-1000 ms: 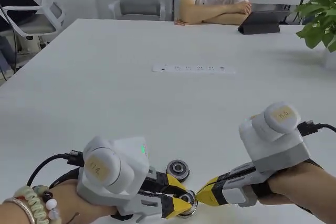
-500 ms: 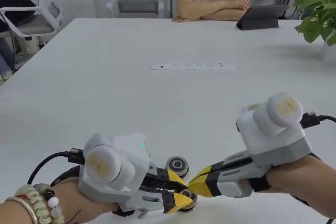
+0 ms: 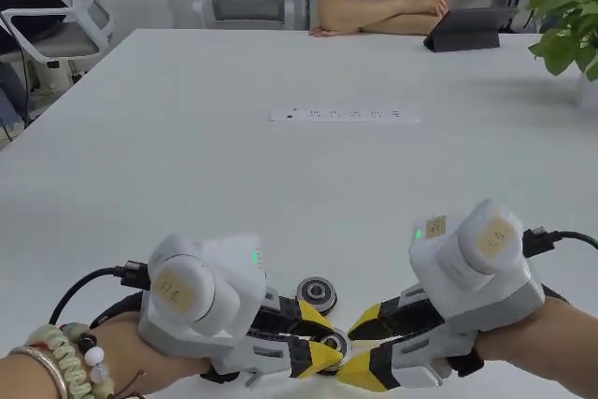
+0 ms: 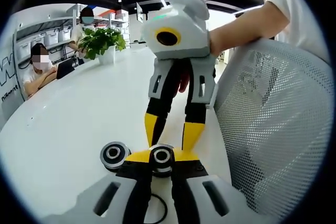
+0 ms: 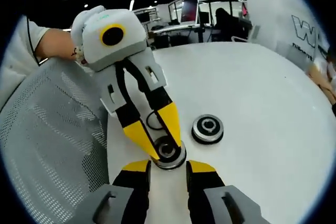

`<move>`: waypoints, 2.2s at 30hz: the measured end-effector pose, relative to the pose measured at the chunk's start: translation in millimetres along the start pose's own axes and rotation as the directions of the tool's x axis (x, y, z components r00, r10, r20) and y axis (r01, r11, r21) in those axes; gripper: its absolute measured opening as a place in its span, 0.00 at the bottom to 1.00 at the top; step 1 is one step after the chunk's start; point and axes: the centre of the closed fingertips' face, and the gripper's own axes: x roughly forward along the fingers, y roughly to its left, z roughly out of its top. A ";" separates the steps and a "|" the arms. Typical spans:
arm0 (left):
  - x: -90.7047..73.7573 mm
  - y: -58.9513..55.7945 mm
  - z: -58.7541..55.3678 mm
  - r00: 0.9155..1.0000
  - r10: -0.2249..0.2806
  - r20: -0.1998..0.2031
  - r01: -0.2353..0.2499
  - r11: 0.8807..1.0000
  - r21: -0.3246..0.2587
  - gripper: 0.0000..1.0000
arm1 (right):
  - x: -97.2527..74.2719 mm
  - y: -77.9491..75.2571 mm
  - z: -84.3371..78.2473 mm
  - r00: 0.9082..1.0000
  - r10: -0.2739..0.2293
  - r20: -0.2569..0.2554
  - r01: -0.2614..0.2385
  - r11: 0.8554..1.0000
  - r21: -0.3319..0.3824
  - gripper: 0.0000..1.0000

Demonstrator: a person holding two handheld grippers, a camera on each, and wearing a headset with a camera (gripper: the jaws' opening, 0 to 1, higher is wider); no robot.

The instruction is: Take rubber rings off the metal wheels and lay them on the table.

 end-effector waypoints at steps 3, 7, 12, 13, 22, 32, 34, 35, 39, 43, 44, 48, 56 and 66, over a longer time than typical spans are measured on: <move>0.1 -0.2 0.3 1.000 0.000 0.002 0.000 1.000 -0.002 0.08 | -2.0 0.6 -0.6 1.000 -0.003 -0.001 0.003 0.999 -0.040 0.21; -0.1 -0.3 0.2 1.000 -0.001 0.002 0.001 1.000 -0.003 0.08 | -6.7 -1.8 -4.9 1.000 0.009 -0.013 -0.010 0.999 -0.046 0.14; -0.5 0.3 0.1 1.000 0.004 0.012 -0.004 1.000 -0.013 0.08 | -6.6 -6.5 -9.0 1.000 0.000 -0.020 -0.001 1.000 -0.019 0.00; -0.4 0.4 0.2 1.000 0.004 0.010 -0.004 1.000 -0.012 0.08 | -6.6 -6.3 -9.1 1.000 -0.003 -0.024 0.003 1.000 -0.020 0.00; -0.4 0.1 -0.1 1.000 0.006 0.003 -0.006 1.000 -0.007 0.08 | -10.5 -11.5 -7.4 0.999 -0.011 -0.045 0.020 0.976 0.218 0.00; 0.0 0.0 -0.2 1.000 0.002 0.003 -0.002 1.000 -0.004 0.08 | -14.9 -7.7 -3.6 1.000 0.017 -0.013 -0.012 0.940 0.341 0.00; -0.1 -0.1 -0.3 1.000 0.001 0.003 -0.001 1.000 -0.005 0.08 | -15.0 -8.1 -3.9 1.000 0.018 -0.012 -0.013 0.938 0.346 0.00; -0.2 -0.1 -0.4 1.000 0.001 0.003 -0.001 1.000 -0.005 0.08 | -16.7 -8.2 -3.3 1.000 0.020 -0.007 -0.016 0.937 0.350 0.00; -0.1 0.3 -0.3 1.000 0.000 0.004 0.000 1.000 -0.004 0.08 | -17.9 -8.2 3.4 0.999 0.021 0.025 -0.028 0.928 0.371 0.00; -0.2 0.5 -0.4 1.000 -0.001 0.004 0.001 1.000 -0.002 0.08 | -17.2 -6.3 6.6 0.999 0.023 0.028 -0.032 0.932 0.361 0.00; -0.3 0.5 -0.4 1.000 -0.001 0.004 0.001 1.000 -0.001 0.08 | -17.1 -6.1 7.4 0.999 0.027 0.035 -0.038 0.927 0.374 0.00; -0.5 0.8 -0.6 1.000 -0.003 0.004 0.003 1.000 0.000 0.08 | -17.3 -4.6 9.2 0.998 0.034 0.047 -0.049 0.921 0.388 0.00; -0.7 0.6 -1.0 1.000 -0.005 0.003 0.005 1.000 -0.001 0.08 | -14.9 2.7 23.2 0.996 0.051 0.078 -0.074 0.945 0.319 0.00; -0.3 0.3 0.8 1.000 0.013 -0.007 -0.013 1.000 -0.010 0.08 | -14.2 -7.0 5.7 0.999 0.014 0.029 -0.024 0.916 0.399 0.00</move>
